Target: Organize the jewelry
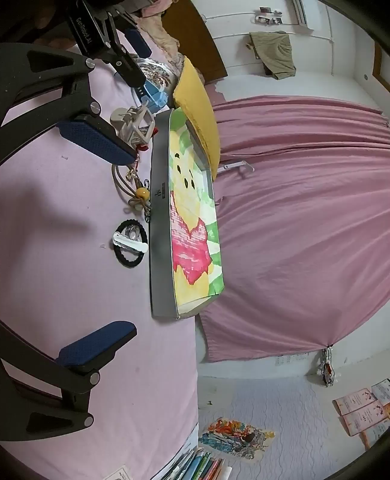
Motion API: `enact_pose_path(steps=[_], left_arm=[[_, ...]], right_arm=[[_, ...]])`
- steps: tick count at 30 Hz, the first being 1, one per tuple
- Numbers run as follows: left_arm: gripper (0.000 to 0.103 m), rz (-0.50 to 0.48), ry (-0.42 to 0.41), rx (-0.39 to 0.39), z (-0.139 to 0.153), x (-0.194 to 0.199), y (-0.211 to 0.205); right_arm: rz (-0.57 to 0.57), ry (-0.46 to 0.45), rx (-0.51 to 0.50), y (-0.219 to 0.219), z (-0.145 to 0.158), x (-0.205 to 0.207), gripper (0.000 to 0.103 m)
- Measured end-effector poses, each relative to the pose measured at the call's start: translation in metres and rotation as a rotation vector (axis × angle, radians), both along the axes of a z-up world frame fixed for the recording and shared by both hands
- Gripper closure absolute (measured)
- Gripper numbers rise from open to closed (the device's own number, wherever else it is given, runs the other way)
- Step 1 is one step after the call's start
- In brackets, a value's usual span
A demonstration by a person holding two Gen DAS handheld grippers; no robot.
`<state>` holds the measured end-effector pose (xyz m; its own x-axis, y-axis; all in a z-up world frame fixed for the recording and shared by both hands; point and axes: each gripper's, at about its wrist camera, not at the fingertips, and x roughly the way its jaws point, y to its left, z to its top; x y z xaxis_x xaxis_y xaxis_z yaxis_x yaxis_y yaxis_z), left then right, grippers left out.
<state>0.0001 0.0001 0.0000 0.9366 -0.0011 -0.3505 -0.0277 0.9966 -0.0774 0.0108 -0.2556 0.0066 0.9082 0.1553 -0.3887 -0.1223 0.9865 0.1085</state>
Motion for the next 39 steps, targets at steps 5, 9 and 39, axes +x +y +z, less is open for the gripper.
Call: enact_pose_path(steps=[5, 9, 39], left_arm=[[0.001, 0.001, -0.002, -0.001, -0.0001, 0.0016, 0.0009], [0.001, 0.000, -0.007, -0.001, 0.0002, 0.0006, 0.0011], [0.001, -0.004, -0.003, 0.003, -0.0017, 0.0009, 0.0000]], right_arm=[[0.000, 0.000, 0.005, 0.0001, 0.0001, 0.0000, 0.001], [0.001, 0.005, 0.003, -0.0001, -0.0001, 0.0016, 0.001], [0.004, 0.006, 0.011, -0.0008, -0.0006, 0.0002, 0.001]])
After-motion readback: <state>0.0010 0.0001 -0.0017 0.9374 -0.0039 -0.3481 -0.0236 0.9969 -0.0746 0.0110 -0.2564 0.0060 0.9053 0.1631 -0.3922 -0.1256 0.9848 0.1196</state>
